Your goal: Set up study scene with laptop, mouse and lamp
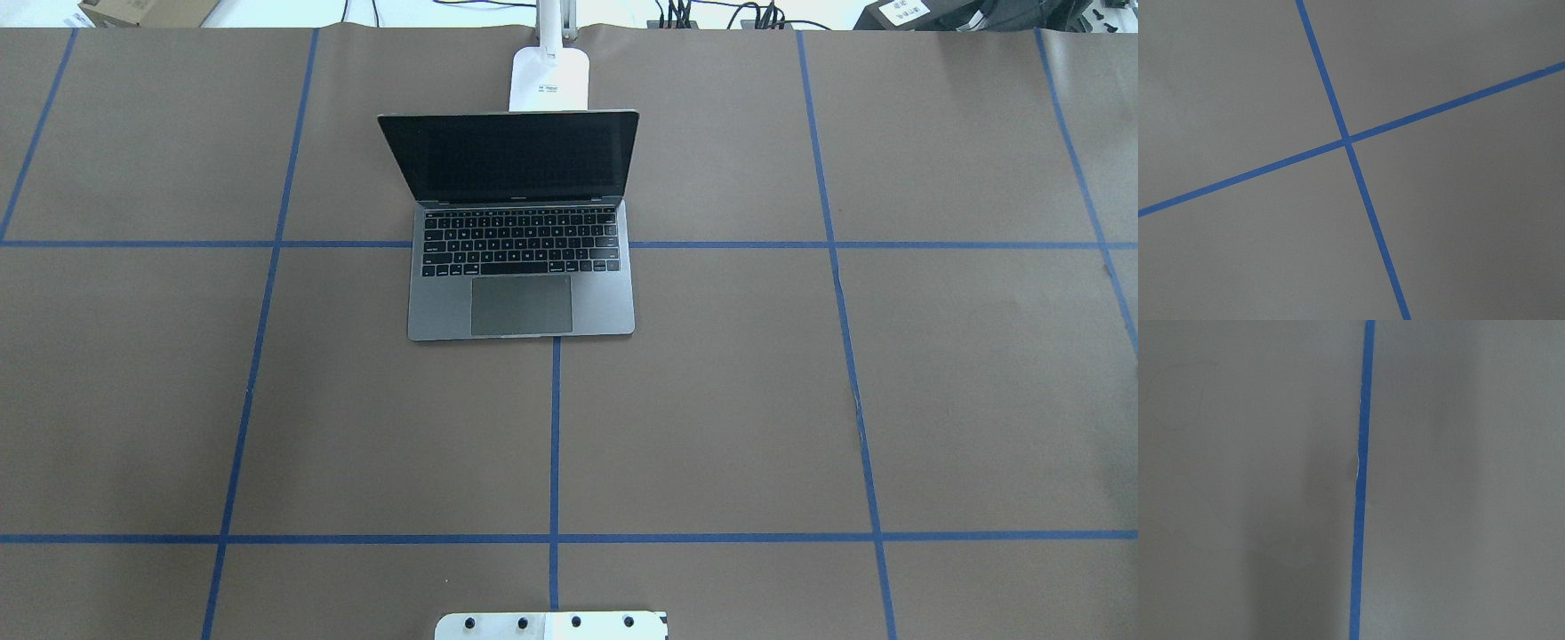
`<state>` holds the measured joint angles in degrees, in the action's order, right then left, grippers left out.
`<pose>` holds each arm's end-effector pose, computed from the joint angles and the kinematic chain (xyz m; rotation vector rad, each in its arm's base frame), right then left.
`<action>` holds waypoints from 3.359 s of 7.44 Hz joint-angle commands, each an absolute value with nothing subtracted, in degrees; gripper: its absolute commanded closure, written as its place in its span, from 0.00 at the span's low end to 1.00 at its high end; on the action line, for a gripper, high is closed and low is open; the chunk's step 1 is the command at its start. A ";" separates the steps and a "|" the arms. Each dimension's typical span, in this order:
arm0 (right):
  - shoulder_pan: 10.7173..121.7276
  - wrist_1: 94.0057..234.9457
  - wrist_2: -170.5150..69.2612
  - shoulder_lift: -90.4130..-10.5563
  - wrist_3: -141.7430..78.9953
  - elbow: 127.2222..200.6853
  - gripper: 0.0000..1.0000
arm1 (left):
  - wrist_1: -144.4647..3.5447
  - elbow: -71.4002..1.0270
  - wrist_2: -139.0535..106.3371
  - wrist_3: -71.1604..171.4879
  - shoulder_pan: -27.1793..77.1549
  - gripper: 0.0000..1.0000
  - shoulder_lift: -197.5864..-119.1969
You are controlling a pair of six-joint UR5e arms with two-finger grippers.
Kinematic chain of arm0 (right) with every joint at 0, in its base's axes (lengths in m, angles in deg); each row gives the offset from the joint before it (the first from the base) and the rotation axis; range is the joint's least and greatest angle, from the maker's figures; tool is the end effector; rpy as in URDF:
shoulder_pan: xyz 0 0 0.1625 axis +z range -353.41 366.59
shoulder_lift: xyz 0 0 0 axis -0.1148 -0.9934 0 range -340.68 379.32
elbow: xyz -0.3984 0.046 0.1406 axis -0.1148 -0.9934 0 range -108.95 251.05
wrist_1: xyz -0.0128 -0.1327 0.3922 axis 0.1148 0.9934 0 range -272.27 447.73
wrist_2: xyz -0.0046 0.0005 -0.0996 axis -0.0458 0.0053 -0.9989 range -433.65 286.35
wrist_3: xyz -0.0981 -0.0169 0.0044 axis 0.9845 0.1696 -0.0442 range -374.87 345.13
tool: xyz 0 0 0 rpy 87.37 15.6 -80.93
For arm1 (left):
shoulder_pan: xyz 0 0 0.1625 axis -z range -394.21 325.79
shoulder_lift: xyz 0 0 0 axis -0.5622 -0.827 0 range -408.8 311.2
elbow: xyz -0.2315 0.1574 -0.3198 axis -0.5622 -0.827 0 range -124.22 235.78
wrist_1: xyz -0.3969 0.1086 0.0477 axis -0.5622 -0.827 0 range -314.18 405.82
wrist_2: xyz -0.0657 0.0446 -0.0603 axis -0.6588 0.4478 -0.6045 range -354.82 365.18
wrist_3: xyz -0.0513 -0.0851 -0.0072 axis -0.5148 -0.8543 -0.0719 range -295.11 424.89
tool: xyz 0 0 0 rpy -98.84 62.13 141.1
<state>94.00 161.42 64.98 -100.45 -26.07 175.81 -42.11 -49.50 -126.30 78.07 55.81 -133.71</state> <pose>0.0464 -0.2714 0.6966 -0.0808 -0.8457 0.1315 -0.0675 -0.4576 0.5762 0.2185 0.7045 0.2704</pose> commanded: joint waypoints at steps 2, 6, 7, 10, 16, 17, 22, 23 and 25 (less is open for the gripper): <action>94.04 161.38 63.29 -101.01 -52.65 175.99 0.05 | -47.33 -49.42 -126.31 77.90 55.79 0.00 -130.46; 94.13 161.99 60.83 -99.15 -82.58 176.52 0.01 | -47.25 -47.15 -126.31 75.44 55.79 0.00 -129.84; 94.91 162.61 61.08 -99.68 -83.33 176.86 0.00 | -47.34 -47.31 -126.31 75.53 55.79 0.00 -129.66; 107.03 162.35 63.78 -97.16 -83.60 163.74 0.00 | -47.34 -47.23 -126.31 75.44 55.79 0.00 -129.66; 104.86 169.42 65.14 -98.19 -83.69 171.57 0.00 | -47.34 -46.53 -126.22 75.70 55.70 0.00 -128.78; 103.90 173.99 64.96 -98.19 -83.69 173.94 0.00 | -47.26 -43.39 -126.31 75.53 55.62 0.00 -128.95; 103.62 181.15 66.00 -99.68 -84.13 177.23 0.01 | -34.16 -41.95 -127.10 75.35 55.53 0.00 -130.01; 102.84 182.55 66.10 -99.68 -85.26 176.44 0.08 | -34.34 -41.95 -127.10 75.35 55.53 0.00 -130.01; 97.15 183.44 65.75 -98.98 -86.41 174.25 0.02 | -34.51 -42.04 -127.10 75.35 55.53 0.00 -130.01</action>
